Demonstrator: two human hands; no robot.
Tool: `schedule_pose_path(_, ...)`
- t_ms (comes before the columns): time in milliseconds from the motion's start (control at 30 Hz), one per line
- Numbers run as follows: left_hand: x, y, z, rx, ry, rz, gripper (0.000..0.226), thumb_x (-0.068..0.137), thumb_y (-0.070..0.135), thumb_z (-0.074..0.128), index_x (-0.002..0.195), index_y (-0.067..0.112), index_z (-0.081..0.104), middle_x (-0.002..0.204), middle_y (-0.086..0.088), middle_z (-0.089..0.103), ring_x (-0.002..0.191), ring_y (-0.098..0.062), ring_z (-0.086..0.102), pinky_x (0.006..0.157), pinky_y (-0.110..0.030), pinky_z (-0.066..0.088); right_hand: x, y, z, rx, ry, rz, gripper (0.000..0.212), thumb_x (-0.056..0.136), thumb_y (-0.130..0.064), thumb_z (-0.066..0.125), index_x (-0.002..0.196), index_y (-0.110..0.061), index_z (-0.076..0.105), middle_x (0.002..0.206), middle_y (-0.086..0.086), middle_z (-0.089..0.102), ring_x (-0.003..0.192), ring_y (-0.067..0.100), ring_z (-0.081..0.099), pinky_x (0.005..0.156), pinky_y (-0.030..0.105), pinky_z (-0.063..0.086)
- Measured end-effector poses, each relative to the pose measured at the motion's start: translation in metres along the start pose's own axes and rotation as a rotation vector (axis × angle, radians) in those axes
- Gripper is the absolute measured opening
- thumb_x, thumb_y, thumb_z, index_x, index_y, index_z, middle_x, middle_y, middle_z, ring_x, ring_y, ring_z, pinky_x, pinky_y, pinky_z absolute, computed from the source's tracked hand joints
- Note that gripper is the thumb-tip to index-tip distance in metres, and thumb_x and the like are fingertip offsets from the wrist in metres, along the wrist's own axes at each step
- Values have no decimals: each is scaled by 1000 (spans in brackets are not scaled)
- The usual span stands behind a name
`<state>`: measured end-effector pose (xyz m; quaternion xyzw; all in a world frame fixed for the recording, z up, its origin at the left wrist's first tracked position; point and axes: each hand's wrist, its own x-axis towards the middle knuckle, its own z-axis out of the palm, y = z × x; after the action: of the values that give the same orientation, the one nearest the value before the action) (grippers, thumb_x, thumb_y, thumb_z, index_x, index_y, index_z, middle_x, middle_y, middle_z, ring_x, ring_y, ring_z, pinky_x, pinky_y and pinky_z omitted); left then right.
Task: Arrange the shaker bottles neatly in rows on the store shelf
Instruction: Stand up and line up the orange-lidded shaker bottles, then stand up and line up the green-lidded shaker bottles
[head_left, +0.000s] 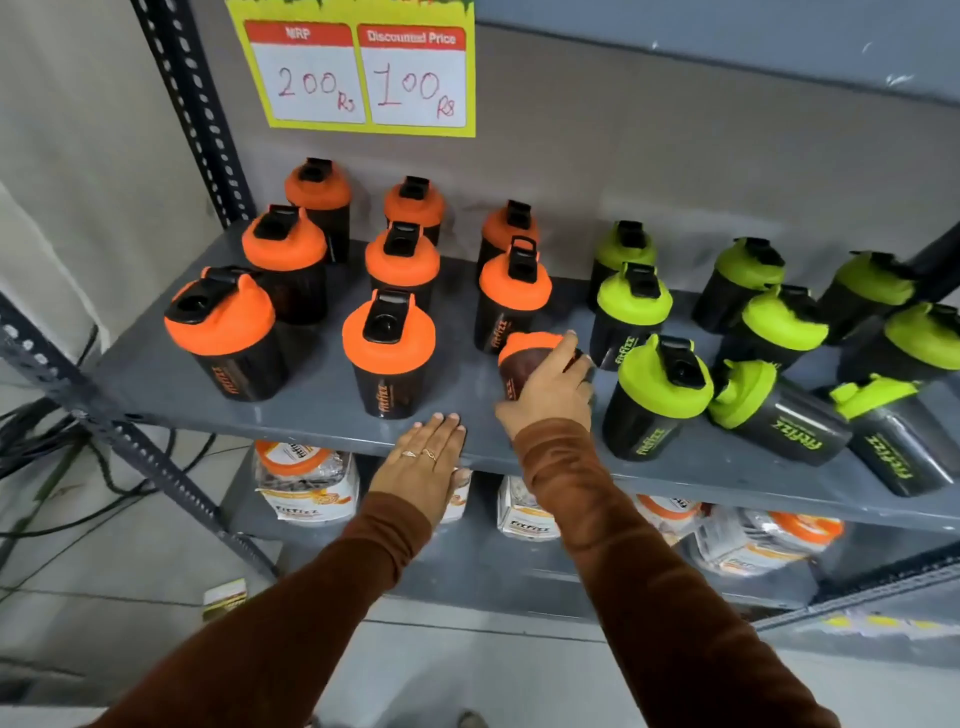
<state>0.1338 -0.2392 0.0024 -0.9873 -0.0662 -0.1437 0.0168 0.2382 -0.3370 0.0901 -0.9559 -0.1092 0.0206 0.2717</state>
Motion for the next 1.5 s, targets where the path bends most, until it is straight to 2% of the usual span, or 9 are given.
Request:
schedule_pose_path(133, 1, 2, 0, 4, 43, -20, 50, 77, 32, 35, 105, 5, 67, 108, -9, 70, 99, -23, 67, 79, -39, 54, -10, 7, 2, 509, 76, -6, 104, 60, -24, 80, 139, -13, 14, 131, 22, 48, 113, 38, 54, 100, 41, 45)
schedule_pose_path(300, 0, 1, 1, -33, 33, -35, 49, 84, 33, 32, 106, 7, 67, 108, -8, 70, 99, -22, 67, 81, -36, 54, -5, 10, 13, 759, 82, -44, 93, 44, -41, 80, 116, -31, 22, 131, 14, 45, 118, 31, 50, 103, 54, 39)
schedule_pose_path(400, 0, 1, 3, -54, 24, -47, 58, 95, 36, 18, 105, 7, 67, 108, -8, 70, 99, -22, 67, 94, -33, 42, -1, 16, 13, 834, -68, -98, 102, 55, -10, 86, 130, -15, 16, 144, 19, 35, 129, 29, 42, 111, 45, 34)
schedule_pose_path(700, 1, 4, 2, -24, 10, -82, 71, 97, 35, 2, 105, 7, 67, 106, -9, 71, 97, -23, 68, 79, -40, 54, -1, 40, 16, 738, -108, -153, 99, 60, -4, 84, 137, -9, 21, 137, 13, 43, 118, 15, 44, 100, 22, 32)
schedule_pose_path(900, 4, 1, 2, 32, 28, -50, 52, 88, 35, 26, 103, 7, 68, 103, -8, 72, 95, -23, 68, 77, -40, 55, 7, 41, 16, 703, -126, -144, 101, 61, -9, 84, 139, -12, 20, 138, 14, 45, 126, 26, 45, 104, 30, 35)
schedule_pose_path(1067, 2, 1, 5, -9, 16, -54, 73, 98, 35, 0, 102, 6, 68, 102, -9, 72, 94, -24, 69, 76, -41, 55, -3, 51, 25, 713, -123, -129, 102, 58, -17, 87, 137, -17, 23, 137, 11, 47, 125, 25, 47, 108, 36, 38)
schedule_pose_path(1267, -5, 12, 15, 27, 76, -118, 48, 87, 32, 32, 110, 1, 62, 111, -16, 68, 103, -31, 64, 100, -39, 41, -23, 67, 21, 706, -113, -140, 95, 66, -26, 82, 140, -11, 25, 144, 10, 40, 132, 20, 40, 110, 30, 32)
schedule_pose_path(1367, -23, 32, 21, -51, 109, -111, 53, 97, 35, 12, 122, 1, 45, 123, -20, 59, 120, -35, 49, 112, -32, 9, -34, 82, 16, 598, -22, -195, 65, 74, -27, 76, 126, -6, 45, 126, 12, 56, 111, 18, 54, 101, 37, 45)
schedule_pose_path(1500, -26, 72, 28, -109, 80, 96, 50, 97, 33, 10, 125, 3, 39, 126, -18, 58, 124, -27, 33, 111, -32, 9, -38, 113, -1, 466, 309, -271, 34, 77, -38, 62, 84, -5, 57, 78, 6, 55, 73, 13, 47, 71, 30, 45)
